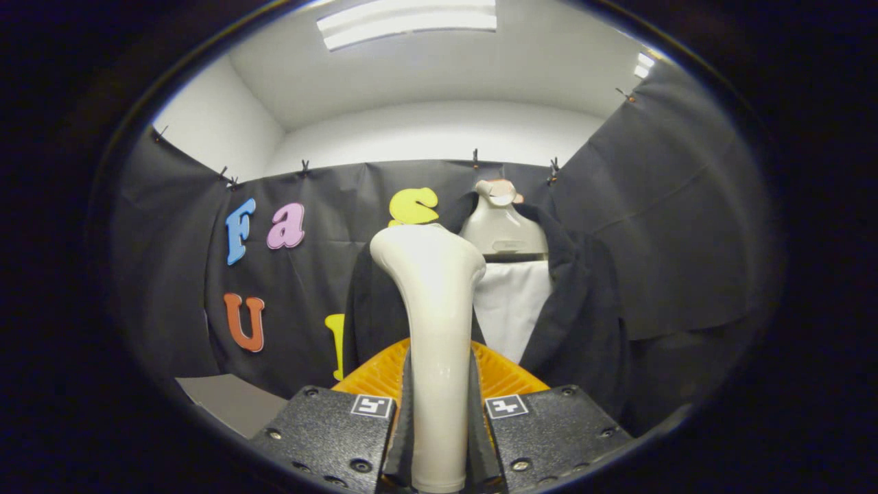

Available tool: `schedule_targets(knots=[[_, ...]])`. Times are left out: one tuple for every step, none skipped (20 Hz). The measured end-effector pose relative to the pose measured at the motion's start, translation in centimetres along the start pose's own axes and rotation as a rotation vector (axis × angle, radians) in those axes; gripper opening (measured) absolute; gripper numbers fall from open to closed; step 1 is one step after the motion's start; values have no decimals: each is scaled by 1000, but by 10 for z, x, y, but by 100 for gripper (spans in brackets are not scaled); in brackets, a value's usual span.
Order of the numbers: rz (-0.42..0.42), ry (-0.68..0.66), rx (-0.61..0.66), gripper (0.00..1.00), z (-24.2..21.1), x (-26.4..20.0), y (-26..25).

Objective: Iron the clothes twice with a garment steamer, once on the left side and once on the right side.

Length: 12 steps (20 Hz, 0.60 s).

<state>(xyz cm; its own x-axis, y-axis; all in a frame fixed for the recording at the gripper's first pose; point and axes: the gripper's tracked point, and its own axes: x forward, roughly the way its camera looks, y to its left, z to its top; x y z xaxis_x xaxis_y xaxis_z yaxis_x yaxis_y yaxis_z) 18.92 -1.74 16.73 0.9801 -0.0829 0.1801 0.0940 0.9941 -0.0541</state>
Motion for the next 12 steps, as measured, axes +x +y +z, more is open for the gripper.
schedule_targets(knots=[[-7, 11, -1, 36, -7, -2, -2], [-12, 21, -2, 36, -11, -2, -2], [-16, 34, -6, 36, -19, -4, -4], [-22, 46, -8, 36, -24, -6, -5], [-25, 55, -10, 36, -29, -7, -6], [-30, 63, -15, 36, -32, -9, -7], [-35, 71, -22, 36, -38, -10, -9], [-41, 82, -27, 36, -43, -12, -10], [-44, 94, -31, 36, -49, -15, -11], [-44, 105, -34, 36, -55, -17, -12], [-45, 118, -39, 36, -62, -19, -13], [-47, 131, -47, 36, -68, -21, -13]])
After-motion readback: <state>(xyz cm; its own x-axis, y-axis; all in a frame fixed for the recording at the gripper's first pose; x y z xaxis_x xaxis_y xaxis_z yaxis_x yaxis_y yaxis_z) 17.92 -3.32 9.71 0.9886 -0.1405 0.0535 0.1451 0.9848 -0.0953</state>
